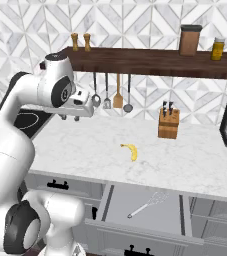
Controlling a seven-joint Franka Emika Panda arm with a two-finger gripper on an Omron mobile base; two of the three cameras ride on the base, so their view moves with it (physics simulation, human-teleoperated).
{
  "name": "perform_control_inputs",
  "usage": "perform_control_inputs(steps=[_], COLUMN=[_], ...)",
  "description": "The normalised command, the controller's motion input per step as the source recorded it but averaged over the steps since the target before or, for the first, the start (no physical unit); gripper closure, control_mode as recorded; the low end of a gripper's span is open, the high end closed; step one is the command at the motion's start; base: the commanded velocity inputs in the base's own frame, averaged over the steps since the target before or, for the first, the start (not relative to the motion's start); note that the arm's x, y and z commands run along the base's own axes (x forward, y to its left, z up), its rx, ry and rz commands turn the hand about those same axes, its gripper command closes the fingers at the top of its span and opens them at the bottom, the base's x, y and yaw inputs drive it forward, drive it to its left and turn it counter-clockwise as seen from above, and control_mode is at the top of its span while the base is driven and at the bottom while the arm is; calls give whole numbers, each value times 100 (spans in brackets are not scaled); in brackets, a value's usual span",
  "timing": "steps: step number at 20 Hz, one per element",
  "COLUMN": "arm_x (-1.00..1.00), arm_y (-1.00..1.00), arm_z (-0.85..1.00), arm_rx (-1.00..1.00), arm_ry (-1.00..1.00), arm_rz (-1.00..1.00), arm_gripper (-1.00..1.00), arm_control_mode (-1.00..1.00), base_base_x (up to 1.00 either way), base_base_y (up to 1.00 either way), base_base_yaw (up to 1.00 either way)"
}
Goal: Pick the whisk from the drawer and place it on the counter.
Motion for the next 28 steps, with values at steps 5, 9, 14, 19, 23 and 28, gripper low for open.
perform_control_inputs(steps=[5,9,14,19,23,28], arm_x=[-52,-88,-30,37,58,28], arm_y=[-11,-17,-3,-6,-17,-26], arm_z=[-14,-60,-77,-62,-42,-61], arm_rx=[0,0,0,1,1,0], arm_ry=[-3,4,3,11,8,8], arm_rz=[-2,-7,-7,-5,-4,-18], arm_gripper=[-100,-100,-100,-100,-100,-100], arm_control_mode=[-100,-100,-100,-100,-100,-100], base_base_x=[0,0,0,0,0,0], base_base_y=[0,0,0,0,0,0], base_base_yaw=[0,0,0,0,0,0])
